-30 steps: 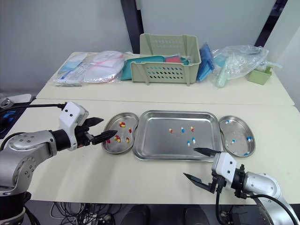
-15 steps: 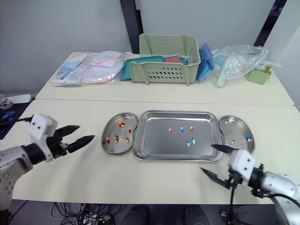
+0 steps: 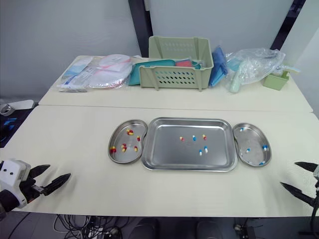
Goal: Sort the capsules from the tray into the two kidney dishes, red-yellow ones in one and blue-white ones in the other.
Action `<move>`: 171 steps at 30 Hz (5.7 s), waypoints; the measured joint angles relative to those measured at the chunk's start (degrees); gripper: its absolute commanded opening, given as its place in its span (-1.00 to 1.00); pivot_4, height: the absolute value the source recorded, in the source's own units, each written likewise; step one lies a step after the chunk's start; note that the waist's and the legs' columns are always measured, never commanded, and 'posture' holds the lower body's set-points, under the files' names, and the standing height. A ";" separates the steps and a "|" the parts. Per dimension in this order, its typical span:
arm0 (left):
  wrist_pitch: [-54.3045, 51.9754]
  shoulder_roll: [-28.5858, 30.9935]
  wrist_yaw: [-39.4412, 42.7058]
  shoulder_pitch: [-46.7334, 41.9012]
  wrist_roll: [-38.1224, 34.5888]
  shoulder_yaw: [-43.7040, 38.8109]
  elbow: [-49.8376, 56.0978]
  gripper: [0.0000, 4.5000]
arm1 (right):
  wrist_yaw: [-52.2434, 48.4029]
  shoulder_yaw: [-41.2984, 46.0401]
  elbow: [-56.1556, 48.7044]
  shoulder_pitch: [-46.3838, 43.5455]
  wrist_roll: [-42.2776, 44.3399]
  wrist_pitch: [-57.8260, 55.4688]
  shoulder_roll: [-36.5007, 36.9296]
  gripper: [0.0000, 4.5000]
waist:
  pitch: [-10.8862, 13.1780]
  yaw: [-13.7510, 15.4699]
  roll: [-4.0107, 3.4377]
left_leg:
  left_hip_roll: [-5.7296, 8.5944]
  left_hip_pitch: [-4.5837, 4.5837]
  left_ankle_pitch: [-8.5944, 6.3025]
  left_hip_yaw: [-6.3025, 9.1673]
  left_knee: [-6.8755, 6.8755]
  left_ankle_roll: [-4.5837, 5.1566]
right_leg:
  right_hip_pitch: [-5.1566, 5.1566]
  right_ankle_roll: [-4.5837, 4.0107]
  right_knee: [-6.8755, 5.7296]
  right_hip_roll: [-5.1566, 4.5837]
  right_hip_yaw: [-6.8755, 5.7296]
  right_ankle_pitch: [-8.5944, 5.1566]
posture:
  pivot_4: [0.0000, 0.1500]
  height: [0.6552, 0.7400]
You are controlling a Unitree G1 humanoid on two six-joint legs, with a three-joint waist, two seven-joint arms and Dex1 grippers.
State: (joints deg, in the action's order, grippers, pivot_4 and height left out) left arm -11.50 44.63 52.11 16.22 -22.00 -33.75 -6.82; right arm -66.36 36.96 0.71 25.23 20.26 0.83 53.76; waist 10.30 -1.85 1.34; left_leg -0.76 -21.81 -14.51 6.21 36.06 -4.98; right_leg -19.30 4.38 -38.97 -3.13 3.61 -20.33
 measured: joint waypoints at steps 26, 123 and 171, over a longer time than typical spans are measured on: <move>1.80 -3.02 -2.28 7.04 -0.35 -0.48 4.48 0.97 | 0.72 -0.62 -15.77 4.83 2.74 -3.33 -5.48 1.00 | -0.03 0.03 -0.04 | -0.01 -0.01 0.00 0.03 -0.01 -0.01 | 0.02 0.01 0.01 0.00 -0.01 0.00 | 1.00 1.00; -26.39 -31.99 -16.27 -48.55 15.83 50.30 1.08 -0.81 | 29.03 -35.77 -33.75 2.41 -7.60 -5.22 -23.08 1.00 | -0.34 0.07 0.09 | 0.07 -0.07 0.01 0.12 0.13 -0.02 | 0.01 0.02 -0.03 0.02 -0.04 0.01 | 1.00 1.00; -45.68 -13.36 -23.64 -26.53 -2.31 17.95 35.64 0.97 | 15.21 -42.19 -31.80 -18.58 -1.01 -13.91 -17.11 1.00 | -0.28 0.14 0.18 | 0.03 -0.08 0.01 0.18 0.10 -0.02 | -0.02 0.02 -0.02 0.02 -0.09 0.01 | 1.00 1.00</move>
State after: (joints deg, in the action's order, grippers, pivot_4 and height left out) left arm -57.17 31.26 28.47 -10.31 -24.31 -15.79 28.82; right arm -51.14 -5.23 -31.09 6.65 19.25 -13.08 36.65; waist 10.02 -1.70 1.52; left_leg -0.73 -21.89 -14.50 6.39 36.17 -5.00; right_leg -19.31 4.40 -38.99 -3.11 3.52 -20.32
